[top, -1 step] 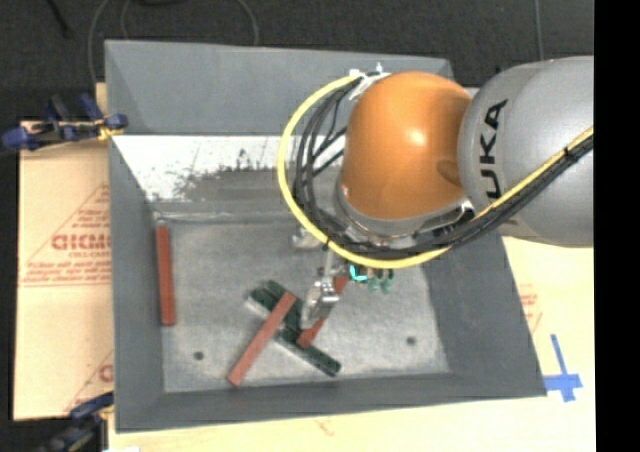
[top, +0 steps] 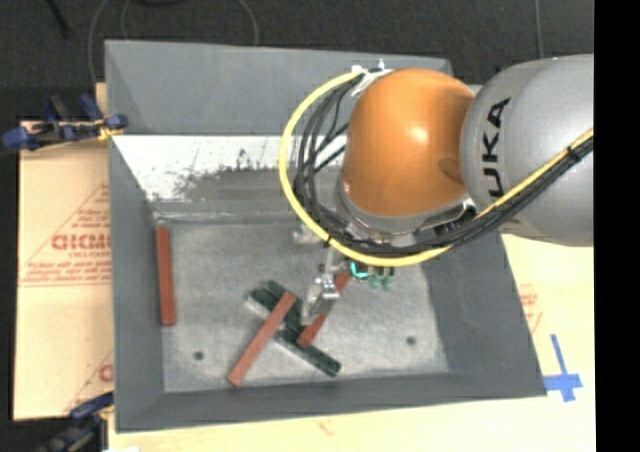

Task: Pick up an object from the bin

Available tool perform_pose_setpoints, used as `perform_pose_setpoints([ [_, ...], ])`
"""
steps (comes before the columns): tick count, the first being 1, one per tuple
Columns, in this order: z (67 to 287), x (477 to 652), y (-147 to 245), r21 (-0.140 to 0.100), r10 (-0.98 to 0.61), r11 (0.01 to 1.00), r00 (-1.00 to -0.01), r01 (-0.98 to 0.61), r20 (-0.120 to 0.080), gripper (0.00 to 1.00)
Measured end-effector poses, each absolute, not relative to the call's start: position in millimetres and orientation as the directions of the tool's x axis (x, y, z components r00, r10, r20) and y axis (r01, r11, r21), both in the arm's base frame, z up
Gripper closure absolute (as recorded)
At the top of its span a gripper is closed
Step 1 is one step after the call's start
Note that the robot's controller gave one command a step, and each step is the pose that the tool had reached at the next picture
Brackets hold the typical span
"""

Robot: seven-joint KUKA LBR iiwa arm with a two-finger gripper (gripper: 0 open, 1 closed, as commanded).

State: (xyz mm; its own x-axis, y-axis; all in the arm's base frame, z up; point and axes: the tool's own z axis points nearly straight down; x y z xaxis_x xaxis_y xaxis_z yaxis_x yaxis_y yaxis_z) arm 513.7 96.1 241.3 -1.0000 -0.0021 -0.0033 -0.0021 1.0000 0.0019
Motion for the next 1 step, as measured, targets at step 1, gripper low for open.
perform_pose_setpoints([
  [1, 192.2, 517.3, 97.6, 0.003, -0.006, 1.0, -1.0, -0.006, -0.01, 0.0],
])
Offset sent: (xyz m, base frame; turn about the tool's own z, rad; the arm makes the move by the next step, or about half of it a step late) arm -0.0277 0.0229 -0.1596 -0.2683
